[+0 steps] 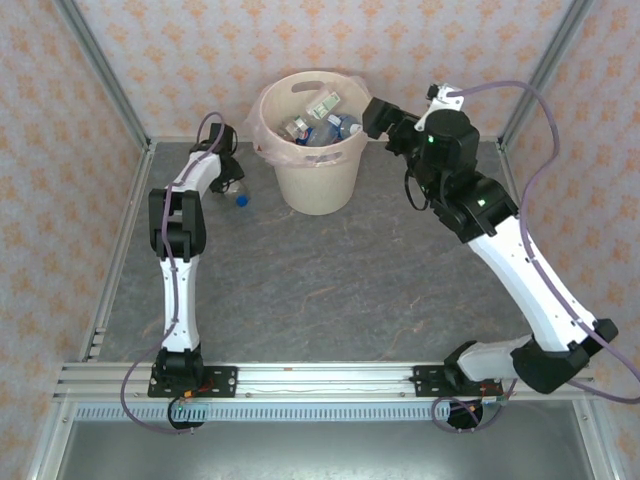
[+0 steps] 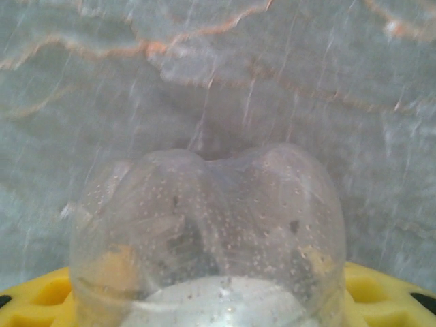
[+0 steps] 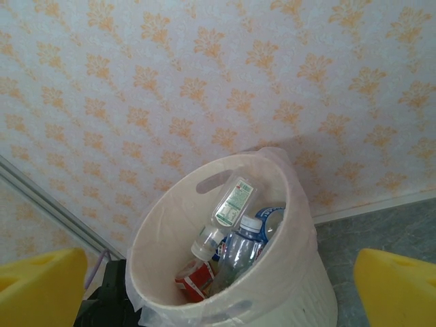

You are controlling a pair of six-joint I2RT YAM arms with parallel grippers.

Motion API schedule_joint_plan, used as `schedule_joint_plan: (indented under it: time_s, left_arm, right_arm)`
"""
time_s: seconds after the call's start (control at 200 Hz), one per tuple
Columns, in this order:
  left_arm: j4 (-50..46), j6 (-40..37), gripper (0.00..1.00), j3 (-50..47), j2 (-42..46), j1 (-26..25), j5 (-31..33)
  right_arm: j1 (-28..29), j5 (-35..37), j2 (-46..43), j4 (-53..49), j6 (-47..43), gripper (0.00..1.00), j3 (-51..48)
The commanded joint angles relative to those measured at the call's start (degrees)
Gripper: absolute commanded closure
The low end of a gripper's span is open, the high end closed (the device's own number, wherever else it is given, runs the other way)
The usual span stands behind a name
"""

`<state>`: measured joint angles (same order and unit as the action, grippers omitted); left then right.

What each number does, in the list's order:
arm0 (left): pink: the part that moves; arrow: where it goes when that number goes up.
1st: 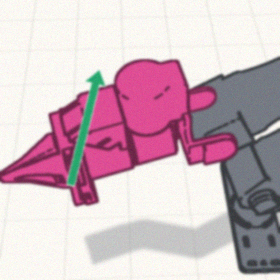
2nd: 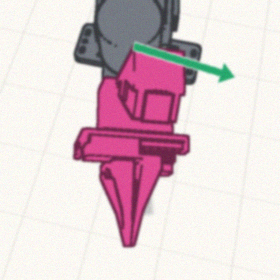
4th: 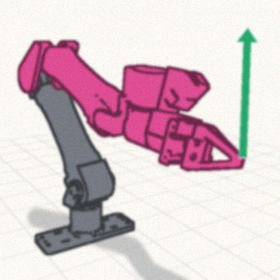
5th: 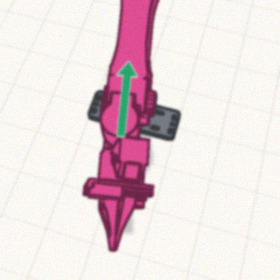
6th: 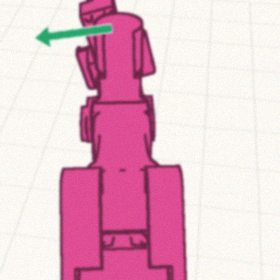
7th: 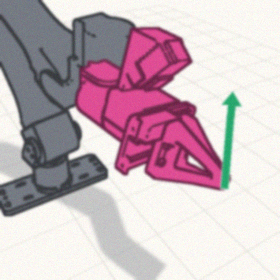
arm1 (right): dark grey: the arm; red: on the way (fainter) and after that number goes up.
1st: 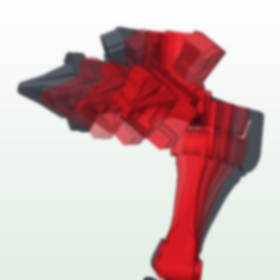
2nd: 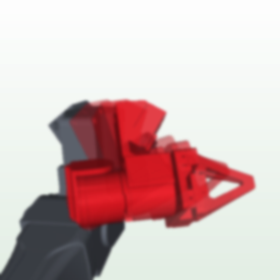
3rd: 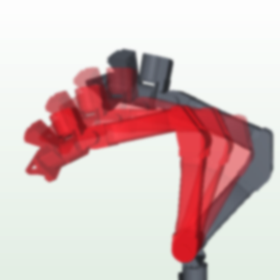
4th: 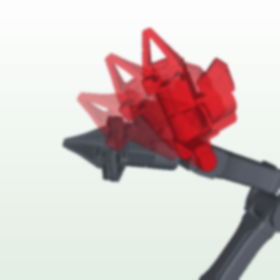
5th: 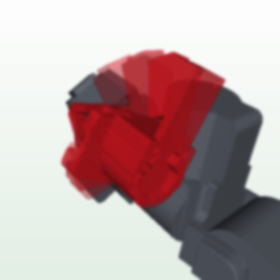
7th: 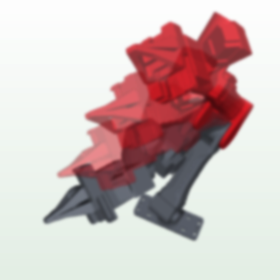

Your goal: Put the plastic bottles in the bin

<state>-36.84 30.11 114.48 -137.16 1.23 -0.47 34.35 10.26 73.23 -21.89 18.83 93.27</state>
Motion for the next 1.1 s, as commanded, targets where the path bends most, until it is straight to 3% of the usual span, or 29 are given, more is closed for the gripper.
schedule_joint_plan:
  time_s: [0.0, 0.31, 0.511, 0.846, 1.096]
  left_arm:
    - [1.98, 1.63, 0.46, -4.49, 7.64, -0.08, -1.27]
    - [5.94, 4.93, 0.47, -15.66, 24.14, -0.60, -3.44]
    - [3.69, 3.81, 0.48, -15.05, 32.77, -3.01, -0.22]
    - [0.21, -6.18, 0.47, -3.77, 39.01, -11.31, 11.04]
    - [6.87, -17.81, 0.48, -1.66, 41.42, -18.02, 14.47]
  right_arm:
    - [0.28, -0.15, -3.48, 0.80, 0.59, 0.00, -2.38]
    - [0.28, -2.63, -7.26, 0.21, 0.34, 0.00, -4.42]
    - [0.28, -4.31, -8.63, -0.34, 0.24, 0.00, -4.42]
    - [0.33, -5.51, -10.40, -1.95, 0.31, 0.00, -4.03]
    - [0.31, -6.75, -10.99, -3.92, 0.99, 0.00, -3.28]
